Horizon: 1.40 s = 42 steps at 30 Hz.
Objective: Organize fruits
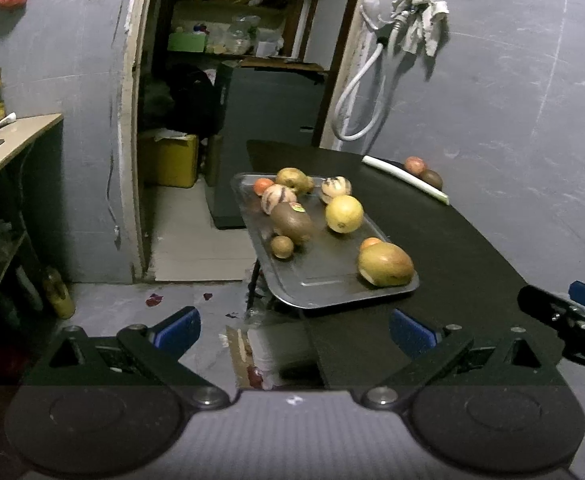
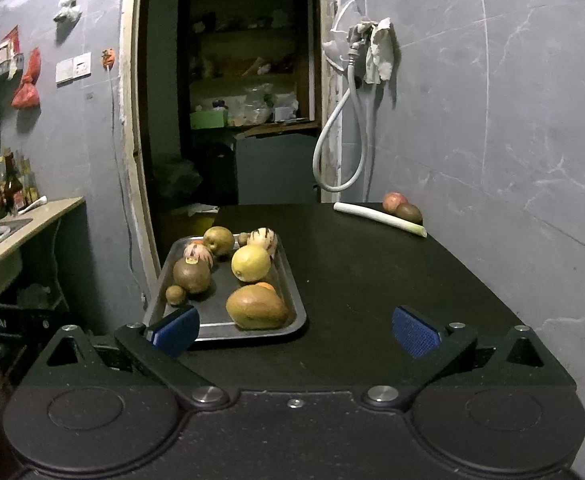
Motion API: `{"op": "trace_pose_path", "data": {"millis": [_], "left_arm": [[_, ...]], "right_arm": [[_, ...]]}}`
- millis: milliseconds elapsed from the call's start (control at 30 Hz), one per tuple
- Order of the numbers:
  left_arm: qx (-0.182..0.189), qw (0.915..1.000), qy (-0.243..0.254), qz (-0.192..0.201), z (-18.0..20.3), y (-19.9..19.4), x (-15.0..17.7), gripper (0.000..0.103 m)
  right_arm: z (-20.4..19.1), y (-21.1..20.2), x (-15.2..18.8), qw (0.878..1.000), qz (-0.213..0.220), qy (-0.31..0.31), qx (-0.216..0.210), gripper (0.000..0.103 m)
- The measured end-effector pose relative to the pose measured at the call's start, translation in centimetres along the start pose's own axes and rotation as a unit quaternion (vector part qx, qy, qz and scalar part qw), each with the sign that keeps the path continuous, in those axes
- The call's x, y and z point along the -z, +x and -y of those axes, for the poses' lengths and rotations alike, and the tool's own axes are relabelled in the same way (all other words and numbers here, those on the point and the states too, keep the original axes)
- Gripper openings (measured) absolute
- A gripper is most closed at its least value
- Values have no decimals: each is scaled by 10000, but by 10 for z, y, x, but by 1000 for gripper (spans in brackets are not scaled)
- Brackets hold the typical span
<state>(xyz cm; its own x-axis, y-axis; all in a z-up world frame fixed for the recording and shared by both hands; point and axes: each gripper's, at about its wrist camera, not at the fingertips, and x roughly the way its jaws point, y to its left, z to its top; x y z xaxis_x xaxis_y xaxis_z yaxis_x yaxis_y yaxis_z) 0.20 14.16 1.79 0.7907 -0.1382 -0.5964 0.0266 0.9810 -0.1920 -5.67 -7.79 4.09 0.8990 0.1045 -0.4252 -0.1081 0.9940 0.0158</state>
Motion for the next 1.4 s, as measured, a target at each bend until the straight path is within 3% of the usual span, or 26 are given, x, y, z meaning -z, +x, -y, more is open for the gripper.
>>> {"op": "trace_pose_path", "data": {"millis": [167, 633, 1400], "left_arm": [[-75, 9998, -72, 191, 8, -2, 9, 102], [-411, 9988, -33, -253, 28, 9, 30, 102], [-531, 9984, -14, -173, 31, 9, 30, 102]], "right_arm": [[14, 0, 7, 9999, 30, -39, -92, 102], [33, 16, 16, 9989, -207, -195, -379, 102], [35, 31, 15, 9970, -360, -241, -641, 102]]}}
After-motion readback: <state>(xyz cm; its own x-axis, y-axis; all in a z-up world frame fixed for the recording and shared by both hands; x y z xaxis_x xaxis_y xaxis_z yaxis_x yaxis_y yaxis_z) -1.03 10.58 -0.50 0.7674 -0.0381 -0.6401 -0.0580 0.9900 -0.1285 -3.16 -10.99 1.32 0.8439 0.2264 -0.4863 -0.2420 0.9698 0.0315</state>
